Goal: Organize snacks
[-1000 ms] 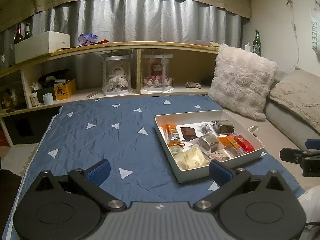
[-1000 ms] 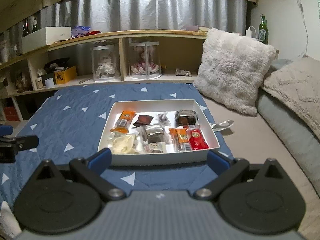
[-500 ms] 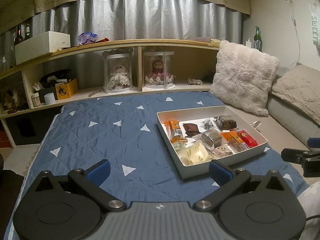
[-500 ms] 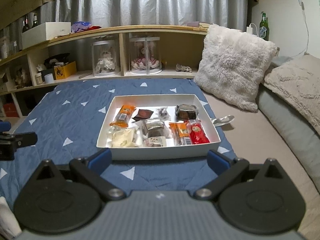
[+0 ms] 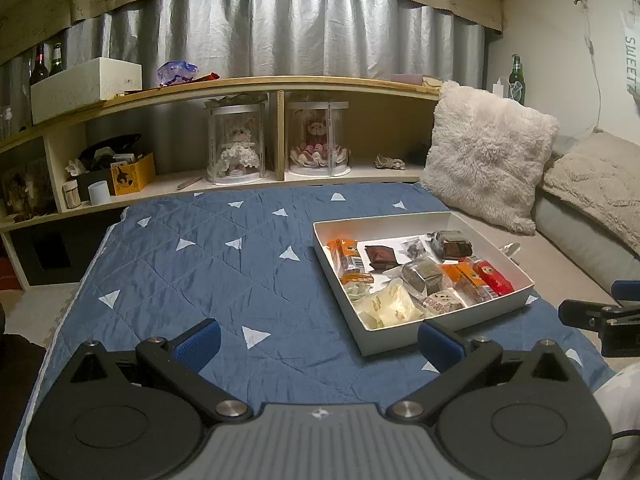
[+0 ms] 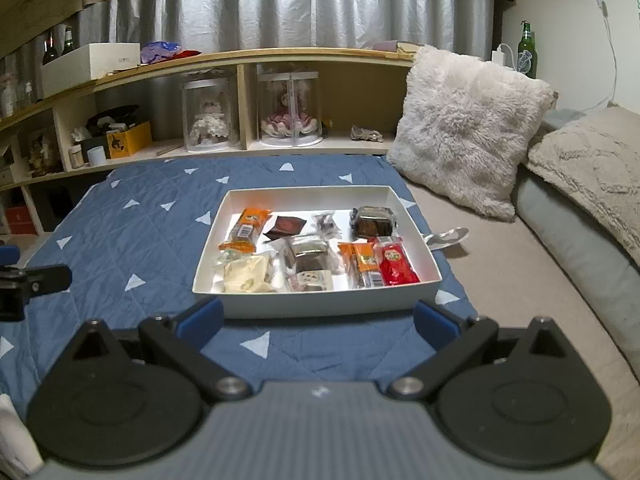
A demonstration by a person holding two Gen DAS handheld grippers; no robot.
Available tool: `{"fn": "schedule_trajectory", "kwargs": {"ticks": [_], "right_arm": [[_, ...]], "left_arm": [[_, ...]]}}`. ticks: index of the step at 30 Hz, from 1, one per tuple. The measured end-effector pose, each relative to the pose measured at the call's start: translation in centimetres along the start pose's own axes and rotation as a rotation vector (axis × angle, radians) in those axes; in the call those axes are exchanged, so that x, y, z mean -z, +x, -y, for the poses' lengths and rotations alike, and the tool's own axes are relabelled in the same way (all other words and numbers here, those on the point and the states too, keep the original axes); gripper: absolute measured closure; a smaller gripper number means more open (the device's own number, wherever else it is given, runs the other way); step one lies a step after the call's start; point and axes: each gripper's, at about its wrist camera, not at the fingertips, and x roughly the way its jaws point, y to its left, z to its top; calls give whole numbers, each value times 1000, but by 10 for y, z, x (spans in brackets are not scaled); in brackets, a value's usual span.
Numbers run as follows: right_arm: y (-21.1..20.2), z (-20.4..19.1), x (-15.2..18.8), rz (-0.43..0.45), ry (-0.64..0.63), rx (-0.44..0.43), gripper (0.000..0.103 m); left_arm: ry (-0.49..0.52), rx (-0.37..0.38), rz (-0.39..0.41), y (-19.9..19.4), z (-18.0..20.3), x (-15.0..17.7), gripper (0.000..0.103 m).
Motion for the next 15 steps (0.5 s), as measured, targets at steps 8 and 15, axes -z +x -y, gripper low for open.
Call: {"fn": "schedule_trajectory", "kwargs": {"ticks": [8,15], "right_arm": [[0,1,0,-1,7,-3,1],[1,4,1,1,12,-6,1]], "left_arm": [[-3,-2,0,-1,0,0,0],[-4,-2,1,-1,0,1,0]]}}
